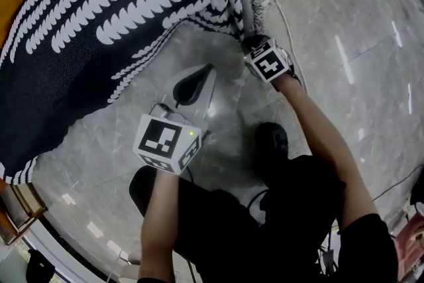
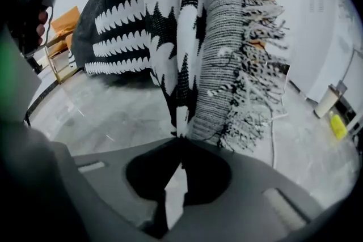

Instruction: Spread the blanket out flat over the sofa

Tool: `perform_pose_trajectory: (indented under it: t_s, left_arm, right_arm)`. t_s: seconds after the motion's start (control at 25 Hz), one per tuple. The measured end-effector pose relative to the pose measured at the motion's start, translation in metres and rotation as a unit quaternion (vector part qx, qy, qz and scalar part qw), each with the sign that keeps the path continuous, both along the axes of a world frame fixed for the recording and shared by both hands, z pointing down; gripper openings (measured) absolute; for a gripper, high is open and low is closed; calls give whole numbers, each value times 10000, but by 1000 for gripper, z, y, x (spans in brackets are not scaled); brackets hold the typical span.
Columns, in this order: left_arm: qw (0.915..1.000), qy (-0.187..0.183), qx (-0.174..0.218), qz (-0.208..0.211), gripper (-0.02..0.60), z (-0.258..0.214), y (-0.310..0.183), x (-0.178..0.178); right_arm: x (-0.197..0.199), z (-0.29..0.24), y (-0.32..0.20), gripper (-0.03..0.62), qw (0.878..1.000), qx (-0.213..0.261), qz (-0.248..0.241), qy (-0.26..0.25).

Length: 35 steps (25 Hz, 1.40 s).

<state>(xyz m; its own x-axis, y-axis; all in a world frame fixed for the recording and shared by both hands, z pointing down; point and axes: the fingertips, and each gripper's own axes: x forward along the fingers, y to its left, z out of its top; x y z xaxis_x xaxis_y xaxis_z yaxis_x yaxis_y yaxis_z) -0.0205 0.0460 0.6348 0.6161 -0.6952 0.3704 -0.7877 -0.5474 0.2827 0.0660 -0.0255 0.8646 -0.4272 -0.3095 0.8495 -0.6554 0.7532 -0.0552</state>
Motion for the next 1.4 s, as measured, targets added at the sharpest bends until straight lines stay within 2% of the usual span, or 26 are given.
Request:
perform_pose_trajectory:
  t_s: [0.68,0.92,1.12,1.24,1.32,1.4]
  left_arm:
    - [9998,-80,-55,-165,11,2,4,-21]
    - [9995,-226,-88,-181,11,3,17,-25]
    - [9994,-280,-11,-182,11,-3,31,-28]
    - [9992,-345,29,-221,11,-2,35,-34]
    - [9990,-381,60,-222,11,-1,33,-33]
    - [9992,-323,88,-225,11,-2,30,-28]
  right_arm:
    - [-11,28,8,11,9997,-166,-86,139]
    - [-13,33,8,11,9994,-336,29,-23]
    - [-8,32,6,11,9997,61,194,108]
    - [-13,24,2,12,9994,44,339,-5]
    - [-19,19,2,17,9996,183,228,-14]
    - [-16,21,8,57,9991,365,-81,203]
